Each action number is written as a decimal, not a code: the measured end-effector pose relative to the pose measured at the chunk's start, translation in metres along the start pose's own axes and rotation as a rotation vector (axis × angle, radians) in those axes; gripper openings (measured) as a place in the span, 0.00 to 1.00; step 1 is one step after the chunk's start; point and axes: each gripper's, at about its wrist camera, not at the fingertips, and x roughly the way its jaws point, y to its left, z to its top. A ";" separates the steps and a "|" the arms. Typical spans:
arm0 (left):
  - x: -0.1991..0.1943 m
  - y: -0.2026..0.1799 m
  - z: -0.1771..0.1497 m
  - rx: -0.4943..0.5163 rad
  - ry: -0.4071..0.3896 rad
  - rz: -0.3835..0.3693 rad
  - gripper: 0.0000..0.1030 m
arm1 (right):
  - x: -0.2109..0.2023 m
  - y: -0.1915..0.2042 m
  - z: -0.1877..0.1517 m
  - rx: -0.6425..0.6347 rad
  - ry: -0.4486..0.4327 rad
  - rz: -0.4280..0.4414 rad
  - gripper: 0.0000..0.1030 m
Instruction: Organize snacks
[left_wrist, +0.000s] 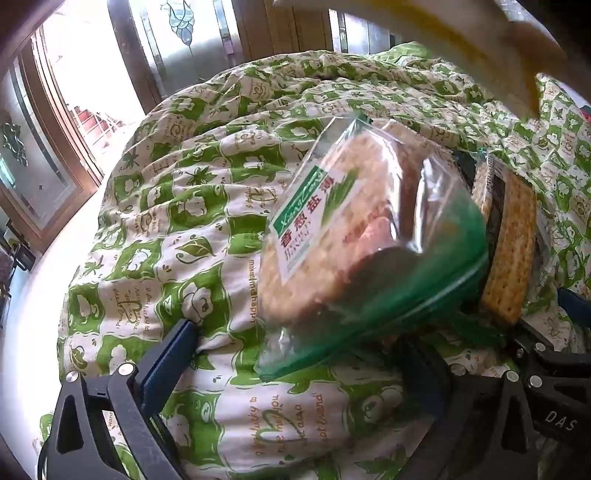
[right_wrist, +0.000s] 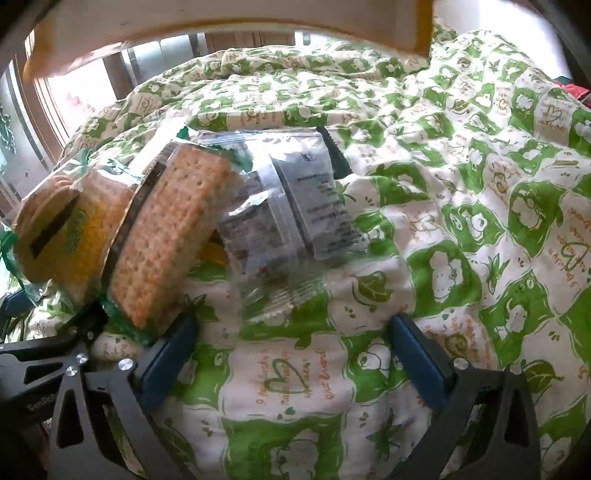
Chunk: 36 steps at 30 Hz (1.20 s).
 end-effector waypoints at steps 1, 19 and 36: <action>0.000 0.000 0.000 -0.001 0.000 -0.002 0.99 | 0.000 0.000 0.000 0.000 0.000 -0.001 1.00; -0.002 0.000 0.001 0.004 -0.006 0.005 0.99 | 0.001 -0.002 0.006 0.000 0.002 0.002 1.00; -0.001 0.013 0.004 -0.023 0.008 -0.061 0.99 | -0.002 -0.002 -0.003 -0.003 -0.032 0.002 1.00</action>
